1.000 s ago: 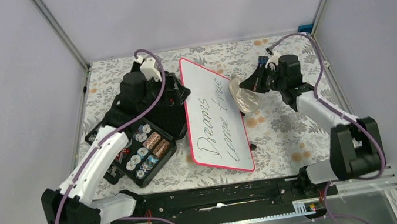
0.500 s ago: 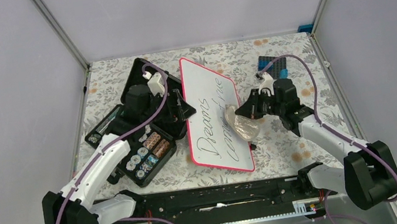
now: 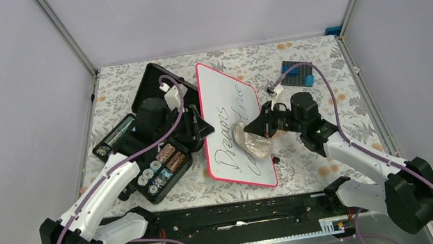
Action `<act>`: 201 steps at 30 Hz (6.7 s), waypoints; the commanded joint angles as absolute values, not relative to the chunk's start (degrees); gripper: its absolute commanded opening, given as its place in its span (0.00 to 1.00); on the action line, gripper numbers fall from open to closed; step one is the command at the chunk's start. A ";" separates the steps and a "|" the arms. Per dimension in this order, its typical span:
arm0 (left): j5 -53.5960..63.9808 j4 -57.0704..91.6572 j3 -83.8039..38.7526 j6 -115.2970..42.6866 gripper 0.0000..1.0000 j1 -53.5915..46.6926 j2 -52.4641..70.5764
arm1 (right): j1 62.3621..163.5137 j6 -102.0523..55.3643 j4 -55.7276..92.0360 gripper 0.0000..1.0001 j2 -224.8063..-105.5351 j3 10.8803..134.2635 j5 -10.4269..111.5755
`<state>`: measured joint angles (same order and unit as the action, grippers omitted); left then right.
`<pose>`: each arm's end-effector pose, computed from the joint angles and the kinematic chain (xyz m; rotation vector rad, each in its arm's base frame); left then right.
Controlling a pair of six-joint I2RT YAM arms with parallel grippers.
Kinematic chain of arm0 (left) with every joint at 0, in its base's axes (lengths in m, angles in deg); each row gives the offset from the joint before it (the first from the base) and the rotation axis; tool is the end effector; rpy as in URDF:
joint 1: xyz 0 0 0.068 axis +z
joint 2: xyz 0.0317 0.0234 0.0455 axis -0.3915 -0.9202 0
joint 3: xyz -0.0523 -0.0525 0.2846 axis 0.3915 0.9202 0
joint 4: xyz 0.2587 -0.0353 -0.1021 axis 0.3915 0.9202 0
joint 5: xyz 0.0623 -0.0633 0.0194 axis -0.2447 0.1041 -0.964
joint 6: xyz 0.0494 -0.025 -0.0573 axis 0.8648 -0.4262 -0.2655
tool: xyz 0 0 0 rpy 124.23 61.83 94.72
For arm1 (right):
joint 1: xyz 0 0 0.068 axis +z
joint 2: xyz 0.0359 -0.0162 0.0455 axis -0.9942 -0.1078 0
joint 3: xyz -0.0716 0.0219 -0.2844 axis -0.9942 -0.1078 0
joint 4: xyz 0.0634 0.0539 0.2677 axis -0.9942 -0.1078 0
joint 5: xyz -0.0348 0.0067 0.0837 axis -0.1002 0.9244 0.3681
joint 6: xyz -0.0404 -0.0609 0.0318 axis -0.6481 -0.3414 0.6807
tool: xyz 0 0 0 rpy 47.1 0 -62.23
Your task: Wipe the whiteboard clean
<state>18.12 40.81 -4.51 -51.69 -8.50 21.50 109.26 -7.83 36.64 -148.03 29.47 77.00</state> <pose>0.2260 -0.1677 0.3174 0.3256 2.1968 -0.9806 0.2354 0.1547 0.2528 -0.4991 1.8456 1.1137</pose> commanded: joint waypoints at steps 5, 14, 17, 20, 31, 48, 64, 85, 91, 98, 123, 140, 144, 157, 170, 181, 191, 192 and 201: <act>15.83 42.12 -2.96 -52.66 0.47 -10.60 27.24 | 112.81 -11.75 41.42 0.00 -143.80 29.88 72.90; 11.72 41.18 -5.29 -52.08 0.19 -14.94 21.79 | 113.98 -11.65 42.12 0.00 -143.95 30.75 76.12; 11.43 41.15 -5.93 -51.97 0.16 -16.04 20.99 | 115.11 -12.68 41.57 0.00 -143.34 30.12 75.44; 10.87 41.26 -6.40 -52.29 0.14 -16.76 21.06 | 116.16 -13.59 41.61 0.00 -143.26 30.15 76.65; 6.78 41.19 -7.72 -54.22 0.00 -20.37 20.63 | 125.81 -14.87 43.55 0.00 -144.80 35.52 77.57; 2.25 41.15 -8.35 -54.17 0.00 -21.61 22.10 | 132.68 -8.64 25.46 0.00 -134.86 20.18 52.99; -0.27 37.73 -5.44 -56.83 0.00 -22.73 23.75 | 133.21 -12.14 35.35 0.00 -140.33 33.99 61.76; -2.69 37.91 -4.91 -56.67 0.00 -23.13 25.05 | 133.18 -10.61 25.66 0.00 -132.95 19.71 46.64; -2.69 37.94 -4.59 -57.31 0.00 -23.17 24.84 | 133.89 -11.14 35.36 0.00 -143.15 30.15 56.74; -2.73 37.68 -4.91 -57.82 0.00 -23.42 24.21 | 133.86 -12.15 39.96 0.00 -149.13 36.91 58.32; -5.52 39.30 -4.41 -56.90 0.00 -23.50 26.19 | 137.40 -14.29 32.58 0.00 -145.04 31.70 53.28; -5.69 38.56 -5.49 -58.94 0.00 -25.18 24.05 | 145.53 -20.55 34.61 0.00 -154.06 43.38 62.95; -6.48 38.69 -5.73 -58.56 0.00 -25.35 24.37 | 145.57 -21.18 33.25 0.00 -152.60 39.82 61.95; -7.53 39.77 -4.87 -58.69 0.00 -25.34 26.18 | 143.15 -17.07 29.58 0.00 -143.17 25.55 39.60; -7.55 38.43 -3.14 -60.35 0.00 -25.81 26.16 | 143.93 -20.40 35.33 0.00 -153.03 42.85 50.83; -8.31 38.47 -2.98 -59.83 0.00 -25.94 26.94 | 137.02 -17.73 34.50 0.00 -155.81 40.49 44.59; -9.95 38.56 -3.77 -58.62 0.00 -25.94 27.18 | 136.81 -13.19 22.42 0.00 -143.21 25.84 40.60; -10.00 38.55 -3.83 -58.45 0.00 -25.94 27.16 | 136.82 -12.90 21.23 0.00 -142.17 25.19 41.38; -10.45 38.40 -4.14 -59.38 0.00 -26.08 26.22 | 138.99 -15.37 24.20 0.00 -137.58 27.86 50.32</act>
